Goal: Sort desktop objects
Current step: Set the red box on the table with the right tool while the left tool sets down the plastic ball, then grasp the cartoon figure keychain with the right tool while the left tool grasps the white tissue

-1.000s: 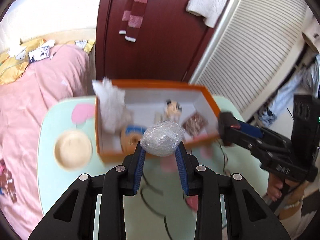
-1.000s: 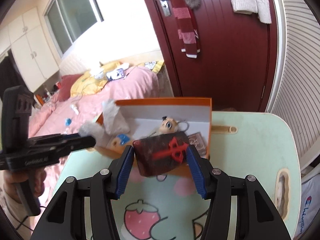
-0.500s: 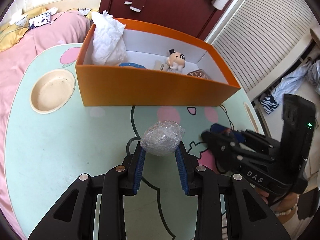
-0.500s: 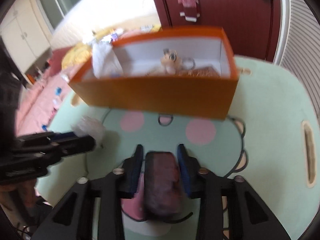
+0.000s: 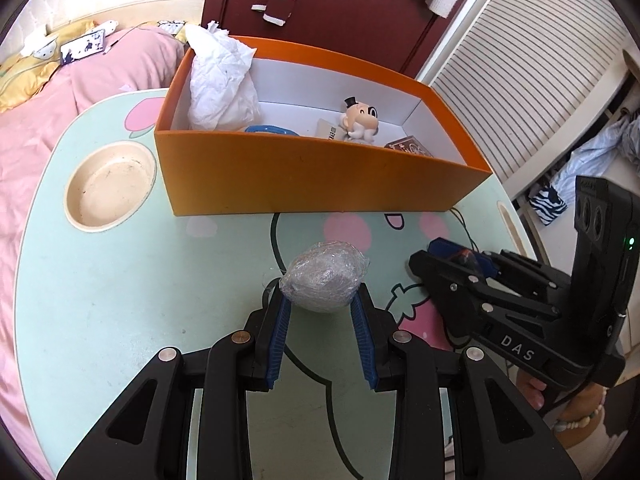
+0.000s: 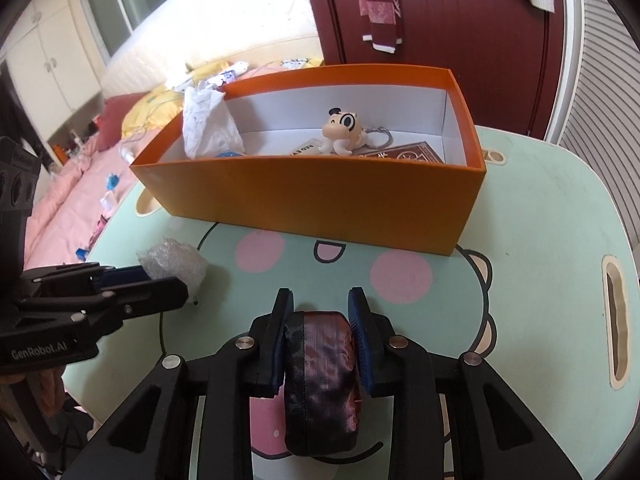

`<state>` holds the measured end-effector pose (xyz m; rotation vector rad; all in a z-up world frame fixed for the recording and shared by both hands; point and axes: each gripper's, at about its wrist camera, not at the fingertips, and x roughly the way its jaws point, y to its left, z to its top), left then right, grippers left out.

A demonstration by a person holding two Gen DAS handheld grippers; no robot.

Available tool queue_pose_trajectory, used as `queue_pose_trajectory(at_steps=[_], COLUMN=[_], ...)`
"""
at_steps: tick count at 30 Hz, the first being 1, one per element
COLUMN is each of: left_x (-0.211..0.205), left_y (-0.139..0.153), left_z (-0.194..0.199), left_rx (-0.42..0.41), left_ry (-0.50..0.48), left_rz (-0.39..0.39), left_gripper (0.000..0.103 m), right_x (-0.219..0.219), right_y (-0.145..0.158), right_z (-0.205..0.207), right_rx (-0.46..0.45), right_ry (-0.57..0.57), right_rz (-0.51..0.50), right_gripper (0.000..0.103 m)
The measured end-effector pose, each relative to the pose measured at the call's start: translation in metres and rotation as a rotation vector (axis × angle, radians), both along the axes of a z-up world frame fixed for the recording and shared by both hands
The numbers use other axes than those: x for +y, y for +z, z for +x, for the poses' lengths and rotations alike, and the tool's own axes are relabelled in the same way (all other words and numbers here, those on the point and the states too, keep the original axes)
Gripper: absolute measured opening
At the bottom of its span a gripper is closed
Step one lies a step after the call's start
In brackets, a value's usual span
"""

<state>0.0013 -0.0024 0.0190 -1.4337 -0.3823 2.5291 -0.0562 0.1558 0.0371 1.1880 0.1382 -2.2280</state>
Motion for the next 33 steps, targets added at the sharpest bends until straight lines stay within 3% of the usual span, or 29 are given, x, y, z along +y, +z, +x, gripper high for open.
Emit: queue_pose_trajectory(at_steps=[3, 5, 8, 9, 14, 20, 25, 28, 30, 33], left_x=[-0.001, -0.002, -0.006, -0.008, -0.016, -0.027, -0.033, -0.031, -0.03, -0.028], left_y=[0.0, -0.001, 0.004, 0.006, 0.016, 0.032, 0.046, 0.043, 0.038, 0.032], left_z=[0.0, 0.0, 0.002, 0.004, 0.007, 0.01, 0.008, 0.006, 0.007, 0.009], left_rx=[0.002, -0.002, 0.026, 0.045, 0.081, 0.144, 0.195, 0.188, 0.174, 0.156], left_ry=[0.005, 0.013, 0.046, 0.061, 0.085, 0.112, 0.137, 0.136, 0.133, 0.129], left_rz=[-0.002, -0.002, 0.0, 0.004, 0.029, 0.021, 0.02, 0.016, 0.011, 0.004], left_gripper=[0.034, 0.042, 0.066, 0.069, 0.069, 0.069, 0.069, 0.069, 0.069, 0.069], right_x=[-0.003, -0.006, -0.007, -0.007, -0.01, -0.004, -0.004, -0.019, -0.032, -0.051], right_y=[0.009, 0.012, 0.018, 0.021, 0.033, 0.05, 0.081, 0.088, 0.081, 0.071], right_z=[0.0, 0.0, 0.003, 0.004, 0.011, 0.009, -0.015, -0.046, -0.063, -0.089], right_rx=[0.002, 0.01, 0.023, 0.037, 0.091, 0.077, 0.096, 0.079, 0.052, 0.009], right_ry=[0.003, 0.005, 0.013, 0.014, 0.023, 0.048, 0.047, 0.011, 0.006, 0.0], right_rz=[0.0, 0.005, 0.0, -0.003, 0.003, -0.05, -0.11, -0.051, -0.01, 0.051], right_gripper=[0.027, 0.028, 0.051, 0.052, 0.053, 0.053, 0.053, 0.05, 0.041, 0.039])
